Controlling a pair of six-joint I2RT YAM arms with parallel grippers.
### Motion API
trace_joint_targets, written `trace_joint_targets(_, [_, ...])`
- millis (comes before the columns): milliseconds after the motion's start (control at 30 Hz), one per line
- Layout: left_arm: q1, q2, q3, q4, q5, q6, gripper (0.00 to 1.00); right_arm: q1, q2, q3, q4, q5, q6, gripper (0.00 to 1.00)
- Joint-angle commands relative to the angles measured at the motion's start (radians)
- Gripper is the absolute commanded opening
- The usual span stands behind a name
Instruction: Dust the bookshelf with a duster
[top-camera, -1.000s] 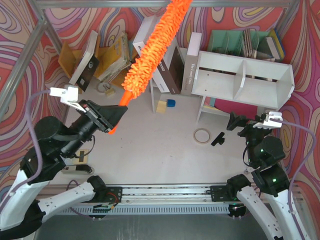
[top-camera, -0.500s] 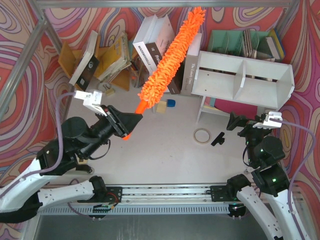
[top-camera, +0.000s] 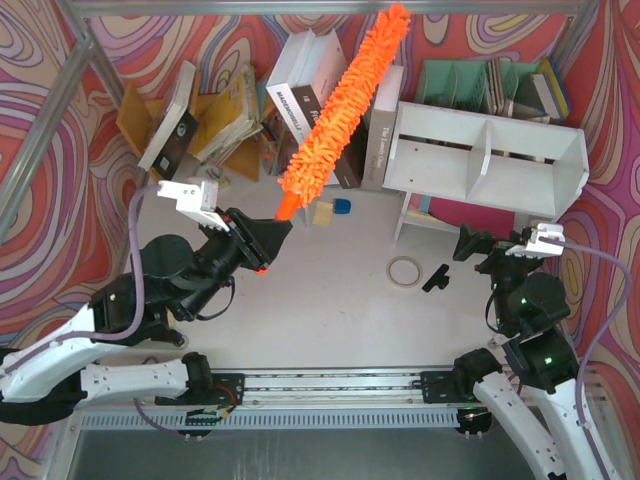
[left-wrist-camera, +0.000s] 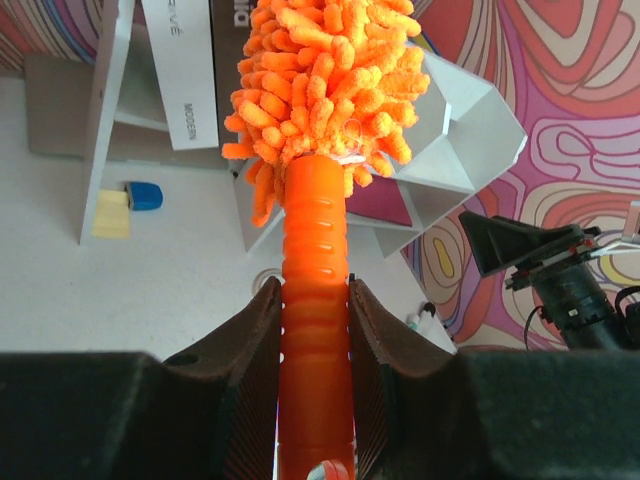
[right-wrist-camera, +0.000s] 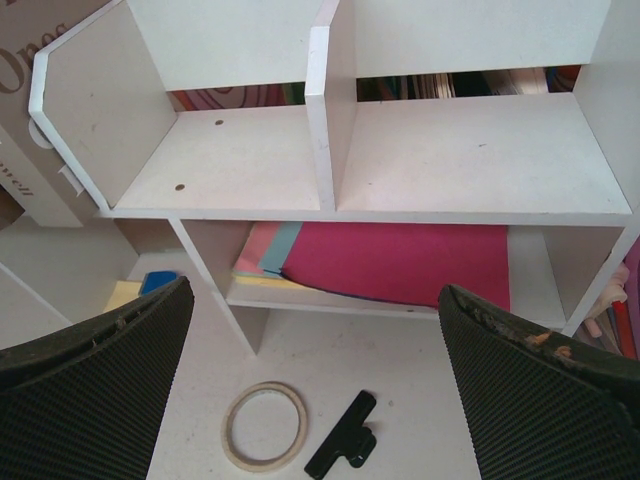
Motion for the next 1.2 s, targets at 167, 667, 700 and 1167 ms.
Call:
trace_joint_targets(167, [-0.009,-0.013,0.031,0.125,-0.056,0.028,0.0,0.004,-0.018,-0.013,0.049,0.011,-0.022,0.99])
trace_joint_targets(667, [-0.049,0.063,-0.047,0.152,-0.095,-0.099,0.0,0.004,-0.027,-0.015,0.049,0.009,-0.023,0.99])
trace_joint_targets(700, [-0.052,0.064,-0.033,0.16,-0.096,-0.08,0.0,0.004,-0.028,-0.016,0.047,0.009,-0.022,0.99])
trace_joint_targets(1167, [-0.076,0.06,0.06,0.264,-0.004,0.087,0.0,0.004,-0.029,-0.017,0.049,0.003,-0.02,0.99])
